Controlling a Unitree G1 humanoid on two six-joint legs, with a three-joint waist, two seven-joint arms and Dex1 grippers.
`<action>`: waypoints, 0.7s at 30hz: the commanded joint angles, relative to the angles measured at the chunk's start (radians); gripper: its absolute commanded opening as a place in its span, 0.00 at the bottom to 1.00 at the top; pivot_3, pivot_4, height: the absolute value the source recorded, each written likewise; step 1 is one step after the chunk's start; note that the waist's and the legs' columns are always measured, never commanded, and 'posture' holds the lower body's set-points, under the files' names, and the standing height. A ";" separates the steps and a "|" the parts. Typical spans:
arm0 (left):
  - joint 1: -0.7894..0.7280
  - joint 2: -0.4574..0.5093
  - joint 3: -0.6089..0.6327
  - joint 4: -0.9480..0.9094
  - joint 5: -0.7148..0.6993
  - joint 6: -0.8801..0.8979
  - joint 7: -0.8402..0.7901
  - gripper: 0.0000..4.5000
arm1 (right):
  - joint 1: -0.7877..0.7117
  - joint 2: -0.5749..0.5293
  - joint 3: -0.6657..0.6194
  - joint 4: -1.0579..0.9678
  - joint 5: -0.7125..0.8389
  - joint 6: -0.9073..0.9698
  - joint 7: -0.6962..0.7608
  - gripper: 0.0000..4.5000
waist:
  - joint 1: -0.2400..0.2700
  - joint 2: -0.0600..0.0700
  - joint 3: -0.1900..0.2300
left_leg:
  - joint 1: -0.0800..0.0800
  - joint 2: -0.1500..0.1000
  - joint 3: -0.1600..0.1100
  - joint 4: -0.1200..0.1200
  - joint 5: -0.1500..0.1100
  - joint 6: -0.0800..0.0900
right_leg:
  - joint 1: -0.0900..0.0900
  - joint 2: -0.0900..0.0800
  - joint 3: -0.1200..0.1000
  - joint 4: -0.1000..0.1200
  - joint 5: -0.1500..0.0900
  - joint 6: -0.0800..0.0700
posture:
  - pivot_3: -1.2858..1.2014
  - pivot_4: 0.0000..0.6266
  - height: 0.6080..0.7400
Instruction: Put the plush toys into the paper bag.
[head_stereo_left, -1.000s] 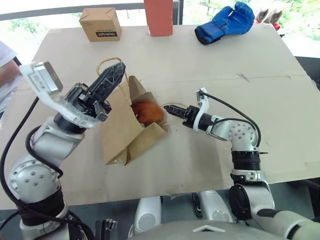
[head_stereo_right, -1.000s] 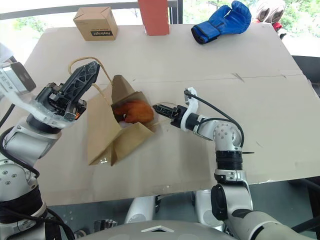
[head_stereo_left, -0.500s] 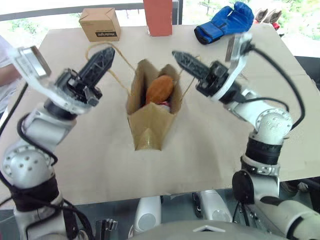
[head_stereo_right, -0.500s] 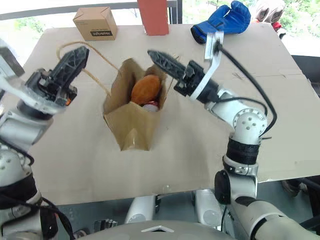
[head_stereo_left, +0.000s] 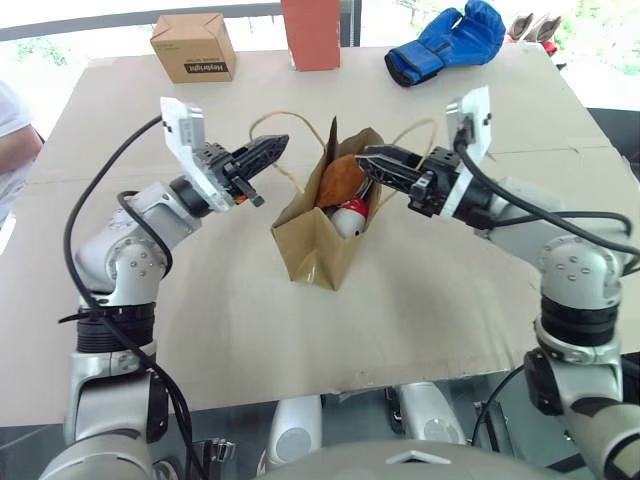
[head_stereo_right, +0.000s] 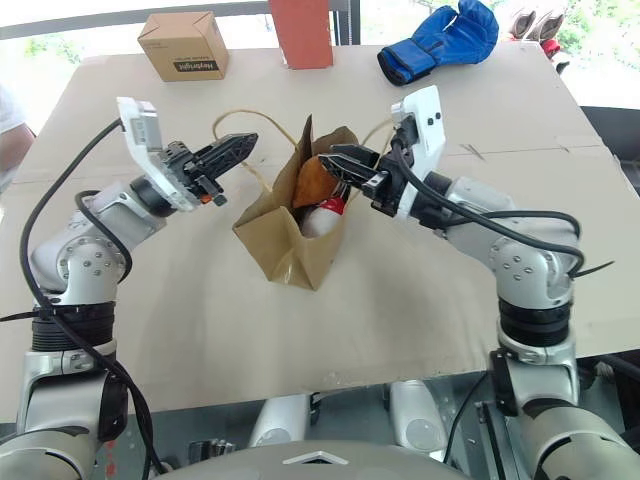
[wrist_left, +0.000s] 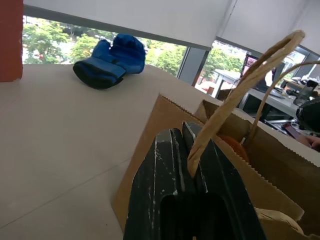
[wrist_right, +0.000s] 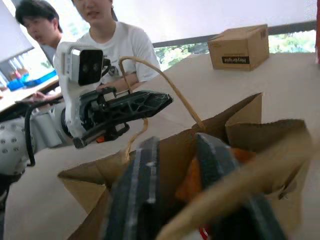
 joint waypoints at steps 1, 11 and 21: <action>-0.003 0.041 0.070 -0.024 -0.025 0.029 -0.050 0.43 | 0.013 -0.088 -0.046 -0.103 0.062 0.023 0.055 0.59 | 0.002 0.000 0.000 | 0.000 0.000 0.000 0.000 0.000 0.000 | 0.000 0.000 0.000 0.000 0.000 0.000 | 0.52 0.24 1.00; 0.328 0.159 0.229 -0.224 -0.149 0.170 -0.238 1.00 | 0.266 -0.451 -0.201 -0.225 0.176 0.071 0.170 0.79 | 0.003 -0.001 0.000 | 0.001 0.000 0.002 0.000 -0.001 0.002 | 0.001 -0.001 0.001 -0.001 0.000 0.000 | 0.52 0.24 1.00; 0.423 0.005 0.052 -0.439 0.067 0.066 -0.052 1.00 | 0.169 -0.144 0.291 0.024 -0.313 -0.285 0.221 0.00 | 0.003 -0.001 0.000 | 0.003 0.004 0.008 0.007 -0.001 0.002 | 0.002 0.000 0.005 -0.001 -0.003 -0.002 | 0.52 0.24 1.00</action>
